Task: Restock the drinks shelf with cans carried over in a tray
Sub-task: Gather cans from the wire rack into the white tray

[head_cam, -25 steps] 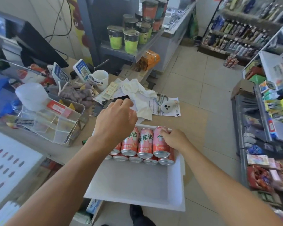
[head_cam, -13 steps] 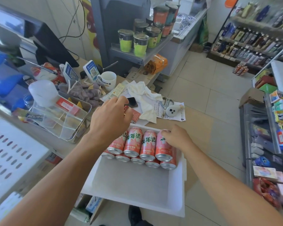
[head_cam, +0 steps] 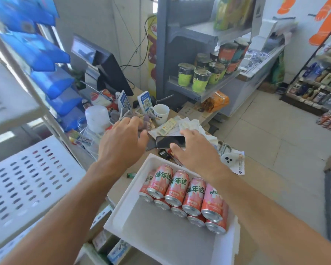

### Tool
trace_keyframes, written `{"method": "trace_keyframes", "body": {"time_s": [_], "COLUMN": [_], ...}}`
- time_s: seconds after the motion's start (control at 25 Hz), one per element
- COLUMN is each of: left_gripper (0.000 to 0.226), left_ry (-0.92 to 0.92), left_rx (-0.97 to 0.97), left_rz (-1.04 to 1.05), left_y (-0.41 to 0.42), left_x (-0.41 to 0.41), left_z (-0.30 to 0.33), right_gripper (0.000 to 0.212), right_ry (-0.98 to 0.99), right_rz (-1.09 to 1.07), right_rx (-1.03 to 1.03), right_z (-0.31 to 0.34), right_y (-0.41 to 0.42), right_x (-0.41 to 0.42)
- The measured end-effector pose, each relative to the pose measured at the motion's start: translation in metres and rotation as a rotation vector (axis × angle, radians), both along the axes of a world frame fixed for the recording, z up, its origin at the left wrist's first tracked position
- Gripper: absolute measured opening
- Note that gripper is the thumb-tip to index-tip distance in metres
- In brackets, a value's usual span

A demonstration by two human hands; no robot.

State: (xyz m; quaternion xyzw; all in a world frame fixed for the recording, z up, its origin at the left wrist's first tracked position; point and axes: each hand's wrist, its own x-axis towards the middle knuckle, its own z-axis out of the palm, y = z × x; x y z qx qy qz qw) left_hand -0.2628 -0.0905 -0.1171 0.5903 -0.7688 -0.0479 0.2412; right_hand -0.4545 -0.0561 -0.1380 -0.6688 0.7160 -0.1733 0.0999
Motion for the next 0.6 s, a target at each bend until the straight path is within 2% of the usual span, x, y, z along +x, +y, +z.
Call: {"method": "trace_keyframes", "body": {"time_s": [0.16, 0.32, 0.6], "left_gripper": [0.028, 0.032, 0.03], "left_ry": [-0.002, -0.012, -0.025], "left_rx": [-0.072, -0.126, -0.246], "left_rz": [0.166, 0.373, 0.681], "left_y": [0.0, 0.017, 0.064], "left_x": [0.039, 0.089, 0.177], "left_z": [0.024, 0.053, 0.1], "right_gripper": [0.055, 0.054, 0.054], "right_ry": [0.075, 0.107, -0.023], "right_rz": [0.209, 0.454, 0.767], "right_rx": [-0.209, -0.323, -0.453], "right_z": [0.041, 0.08, 0.121], "right_y": [-0.024, -0.045, -0.053], "right_x": [0.043, 0.094, 0.199]}}
